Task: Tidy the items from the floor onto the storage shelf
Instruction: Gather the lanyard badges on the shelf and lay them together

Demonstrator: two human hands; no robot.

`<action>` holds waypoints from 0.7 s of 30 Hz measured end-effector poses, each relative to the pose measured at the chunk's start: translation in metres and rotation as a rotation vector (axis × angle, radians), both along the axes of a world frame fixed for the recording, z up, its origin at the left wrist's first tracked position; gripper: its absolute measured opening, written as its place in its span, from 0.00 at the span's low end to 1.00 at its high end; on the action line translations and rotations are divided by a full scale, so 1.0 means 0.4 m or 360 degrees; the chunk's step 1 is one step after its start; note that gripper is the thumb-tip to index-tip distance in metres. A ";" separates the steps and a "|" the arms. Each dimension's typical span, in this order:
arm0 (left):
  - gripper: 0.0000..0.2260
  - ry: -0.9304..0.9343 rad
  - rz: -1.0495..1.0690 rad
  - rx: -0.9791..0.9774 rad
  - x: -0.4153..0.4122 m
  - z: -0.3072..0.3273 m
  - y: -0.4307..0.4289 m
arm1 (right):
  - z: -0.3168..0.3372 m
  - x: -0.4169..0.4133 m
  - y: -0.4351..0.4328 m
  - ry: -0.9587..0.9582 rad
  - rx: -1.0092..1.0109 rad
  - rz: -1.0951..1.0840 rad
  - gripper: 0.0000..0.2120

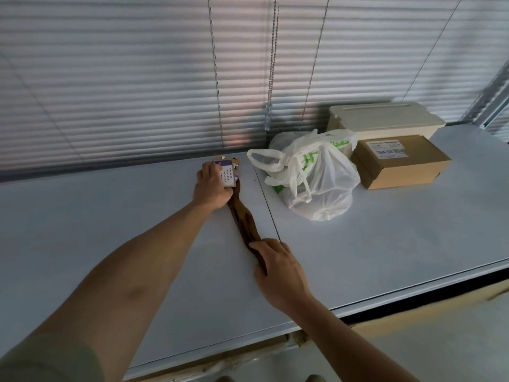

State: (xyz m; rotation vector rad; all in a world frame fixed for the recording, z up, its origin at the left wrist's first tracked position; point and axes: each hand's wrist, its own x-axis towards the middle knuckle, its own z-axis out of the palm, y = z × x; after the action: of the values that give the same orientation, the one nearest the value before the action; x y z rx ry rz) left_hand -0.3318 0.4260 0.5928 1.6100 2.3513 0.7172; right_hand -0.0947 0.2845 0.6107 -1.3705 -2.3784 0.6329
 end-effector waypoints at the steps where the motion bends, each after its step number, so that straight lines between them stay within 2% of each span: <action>1: 0.30 0.0033 0.0026 0.0033 0.002 -0.001 -0.001 | 0.000 0.000 0.000 0.0000 -0.0002 0.0000 0.23; 5: 0.27 0.0014 0.0133 0.0104 0.011 -0.002 -0.012 | 0.004 0.005 0.002 0.0007 -0.0018 0.0004 0.22; 9: 0.25 -0.0141 0.0257 0.0133 0.012 0.001 -0.020 | 0.005 0.011 0.003 0.0001 -0.0013 0.0014 0.22; 14: 0.35 -0.0193 0.0448 0.0136 0.034 0.026 0.016 | 0.004 0.010 0.005 0.0006 -0.0002 0.0026 0.21; 21: 0.36 -0.0264 0.0392 0.0148 0.040 -0.001 0.012 | 0.006 0.014 0.006 0.0031 -0.0009 0.0038 0.21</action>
State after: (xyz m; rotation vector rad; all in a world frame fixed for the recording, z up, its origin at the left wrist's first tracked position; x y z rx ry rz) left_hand -0.3158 0.4308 0.5925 1.2502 2.4491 0.9818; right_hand -0.0891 0.2869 0.6133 -1.3339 -2.3832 0.6564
